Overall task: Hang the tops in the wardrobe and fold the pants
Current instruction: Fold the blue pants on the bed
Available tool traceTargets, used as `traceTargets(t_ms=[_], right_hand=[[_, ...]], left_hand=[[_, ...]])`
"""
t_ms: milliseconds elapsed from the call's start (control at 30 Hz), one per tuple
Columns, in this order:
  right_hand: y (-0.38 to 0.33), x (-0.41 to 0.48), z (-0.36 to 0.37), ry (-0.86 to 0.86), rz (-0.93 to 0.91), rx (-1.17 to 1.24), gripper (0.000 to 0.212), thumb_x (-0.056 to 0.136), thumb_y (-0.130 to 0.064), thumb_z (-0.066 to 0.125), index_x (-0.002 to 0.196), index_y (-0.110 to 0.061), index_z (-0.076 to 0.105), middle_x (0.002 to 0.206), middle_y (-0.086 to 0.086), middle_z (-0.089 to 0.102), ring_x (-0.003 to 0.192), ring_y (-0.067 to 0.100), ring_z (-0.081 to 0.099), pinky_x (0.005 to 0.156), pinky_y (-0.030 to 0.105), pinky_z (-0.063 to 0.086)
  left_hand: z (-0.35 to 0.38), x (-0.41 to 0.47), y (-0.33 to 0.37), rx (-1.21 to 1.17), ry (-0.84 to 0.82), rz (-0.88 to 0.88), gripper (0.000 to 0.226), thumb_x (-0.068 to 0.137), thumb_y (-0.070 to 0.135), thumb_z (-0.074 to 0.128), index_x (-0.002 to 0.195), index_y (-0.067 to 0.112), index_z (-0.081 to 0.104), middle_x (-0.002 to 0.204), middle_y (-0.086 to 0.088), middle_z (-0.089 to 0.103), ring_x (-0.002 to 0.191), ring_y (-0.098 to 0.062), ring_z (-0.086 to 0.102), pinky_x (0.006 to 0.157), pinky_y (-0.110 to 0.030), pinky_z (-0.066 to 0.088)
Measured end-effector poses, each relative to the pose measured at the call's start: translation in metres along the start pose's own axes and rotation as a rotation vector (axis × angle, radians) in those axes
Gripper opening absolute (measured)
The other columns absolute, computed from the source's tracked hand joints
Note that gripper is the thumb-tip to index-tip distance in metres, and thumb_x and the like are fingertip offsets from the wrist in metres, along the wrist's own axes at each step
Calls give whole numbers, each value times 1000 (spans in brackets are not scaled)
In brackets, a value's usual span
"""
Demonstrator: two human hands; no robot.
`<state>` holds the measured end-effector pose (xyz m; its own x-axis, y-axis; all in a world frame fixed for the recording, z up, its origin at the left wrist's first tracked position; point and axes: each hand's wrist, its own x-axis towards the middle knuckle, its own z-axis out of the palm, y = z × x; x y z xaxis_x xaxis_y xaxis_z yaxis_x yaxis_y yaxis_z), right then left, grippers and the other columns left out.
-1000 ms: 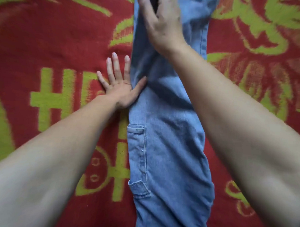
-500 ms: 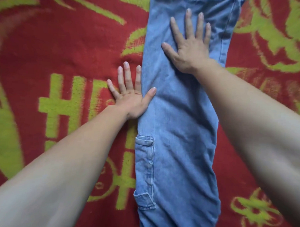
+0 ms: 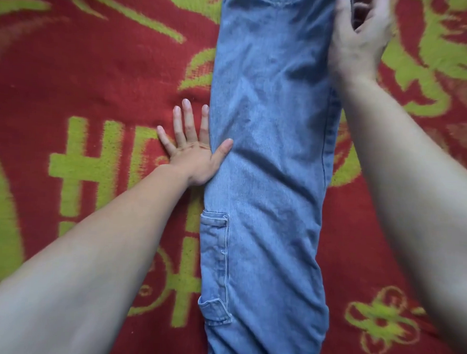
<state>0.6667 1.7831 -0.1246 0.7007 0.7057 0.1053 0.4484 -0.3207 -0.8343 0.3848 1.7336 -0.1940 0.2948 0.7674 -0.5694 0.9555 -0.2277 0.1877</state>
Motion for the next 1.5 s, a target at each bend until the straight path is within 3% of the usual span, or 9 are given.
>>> traceTargets(t_ms=[200, 433, 533, 600, 800, 967, 1100, 1367, 1500], right_hand=[[10, 1, -7, -440, 409, 75, 23, 91, -47, 61, 84, -25, 58, 85, 0, 64, 75, 16, 60, 69, 33, 49], [11, 0, -21, -347, 337, -476, 64, 87, -79, 25, 58, -23, 35, 63, -5, 41, 57, 16, 38, 56, 33, 30], [11, 1, -23, -425, 508, -391, 82, 84, -83, 25, 106, -15, 66, 101, 0, 61, 84, 19, 55, 76, 33, 43], [4, 1, -25, -488, 673, -154, 93, 80, -83, 34, 140, -13, 49, 130, 0, 60, 109, 23, 61, 95, 43, 48], [15, 1, -18, -267, 442, -65, 34, 87, -41, 50, 63, -18, 45, 73, -3, 50, 67, 13, 45, 60, 31, 36], [33, -8, -16, -212, 415, -467, 10, 92, -26, 53, 92, -17, 55, 116, 11, 56, 99, 19, 51, 83, 27, 39], [27, -11, -8, -97, 360, -370, 75, 93, -36, 63, 153, -15, 22, 154, 9, 31, 141, 22, 35, 106, 21, 26], [1, 26, -6, -366, 832, 179, 51, 76, -39, 82, 111, -9, 60, 96, 2, 76, 82, 22, 75, 71, 45, 62], [-18, 24, -9, -483, 694, 375, 29, 82, -22, 75, 106, -7, 68, 86, 8, 77, 77, 24, 76, 59, 39, 60]], left_hand=[[2, 1, -1, 1, 7, 2, 93, 79, 84, 0, 144, 28, -34, 149, -6, -44, 138, -27, -40, 102, -64, -25], [1, -1, 1, 5, 8, 1, 94, 79, 84, 2, 146, 27, -32, 151, -8, -41, 140, -28, -37, 104, -65, -22], [-1, -1, 1, 5, 5, 3, 94, 80, 83, 3, 146, 26, -31, 151, -8, -41, 140, -28, -37, 104, -65, -22], [-1, -2, 1, 8, 2, 3, 94, 80, 83, 3, 146, 26, -32, 151, -9, -42, 140, -29, -37, 104, -65, -22], [-1, -2, 2, 11, 5, 0, 93, 81, 82, 5, 146, 26, -32, 151, -9, -41, 140, -29, -37, 104, -65, -21], [0, -1, 0, 3, 11, 8, 94, 78, 85, 1, 145, 29, -32, 151, -8, -42, 140, -28, -37, 104, -66, -21], [1, 0, 0, -8, 0, 12, 93, 78, 85, 1, 144, 30, -35, 149, -7, -44, 139, -28, -39, 104, -66, -22], [4, 1, -2, -7, 23, 24, 93, 79, 85, 3, 144, 29, -34, 148, -7, -46, 137, -27, -41, 102, -64, -25], [9, 4, -5, 2, 57, 32, 93, 75, 87, -1, 141, 32, -37, 145, -3, -48, 137, -25, -42, 101, -62, -27]])
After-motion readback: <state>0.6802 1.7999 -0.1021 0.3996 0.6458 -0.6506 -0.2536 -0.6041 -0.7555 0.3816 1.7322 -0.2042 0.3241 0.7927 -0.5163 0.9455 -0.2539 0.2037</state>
